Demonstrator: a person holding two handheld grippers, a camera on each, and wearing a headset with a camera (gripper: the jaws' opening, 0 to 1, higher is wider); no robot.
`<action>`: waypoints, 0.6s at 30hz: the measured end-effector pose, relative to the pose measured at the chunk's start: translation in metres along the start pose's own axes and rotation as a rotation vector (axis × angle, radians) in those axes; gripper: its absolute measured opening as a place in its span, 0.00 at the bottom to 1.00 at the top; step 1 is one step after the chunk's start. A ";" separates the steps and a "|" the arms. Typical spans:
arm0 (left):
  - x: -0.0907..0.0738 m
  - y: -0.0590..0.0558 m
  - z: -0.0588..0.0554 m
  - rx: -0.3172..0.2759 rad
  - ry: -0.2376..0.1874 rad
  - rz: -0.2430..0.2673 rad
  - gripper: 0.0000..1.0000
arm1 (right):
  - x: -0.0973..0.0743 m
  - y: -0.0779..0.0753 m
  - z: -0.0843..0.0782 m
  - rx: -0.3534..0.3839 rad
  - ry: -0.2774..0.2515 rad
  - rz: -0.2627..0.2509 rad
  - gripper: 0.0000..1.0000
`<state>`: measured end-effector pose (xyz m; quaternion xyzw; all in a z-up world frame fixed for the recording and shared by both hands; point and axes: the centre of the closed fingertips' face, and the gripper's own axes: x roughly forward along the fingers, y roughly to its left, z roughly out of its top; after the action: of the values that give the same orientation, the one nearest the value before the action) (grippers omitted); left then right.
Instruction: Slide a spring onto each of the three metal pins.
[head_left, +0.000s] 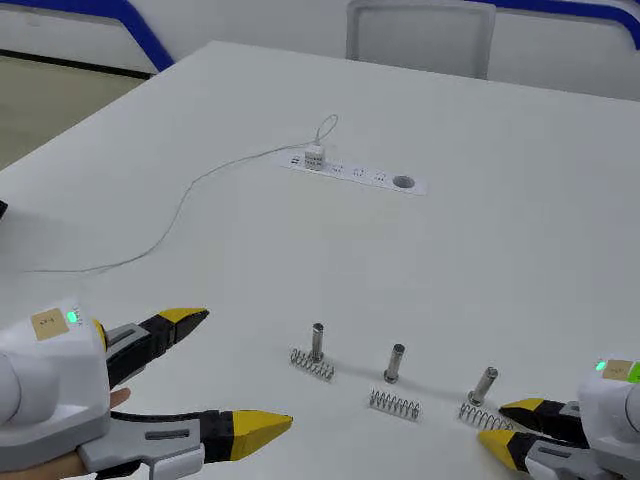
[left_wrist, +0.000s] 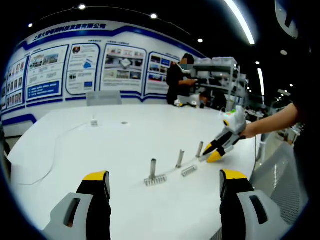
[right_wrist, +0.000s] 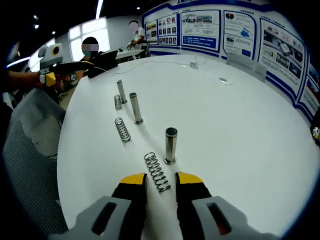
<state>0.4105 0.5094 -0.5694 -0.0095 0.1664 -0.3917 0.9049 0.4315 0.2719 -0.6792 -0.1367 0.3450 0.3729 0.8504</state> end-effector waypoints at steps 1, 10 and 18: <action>0.000 0.000 0.000 0.000 0.001 0.001 0.93 | 0.000 0.000 0.000 -0.001 -0.002 0.004 0.23; 0.000 -0.002 -0.002 0.002 0.007 -0.002 0.93 | -0.003 0.003 -0.002 -0.032 0.002 0.025 0.19; 0.001 -0.004 0.000 -0.003 0.003 0.003 0.93 | -0.003 0.006 -0.003 -0.042 0.009 0.047 0.15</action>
<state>0.4089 0.5060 -0.5690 -0.0101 0.1683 -0.3903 0.9051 0.4245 0.2727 -0.6786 -0.1482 0.3440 0.3994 0.8367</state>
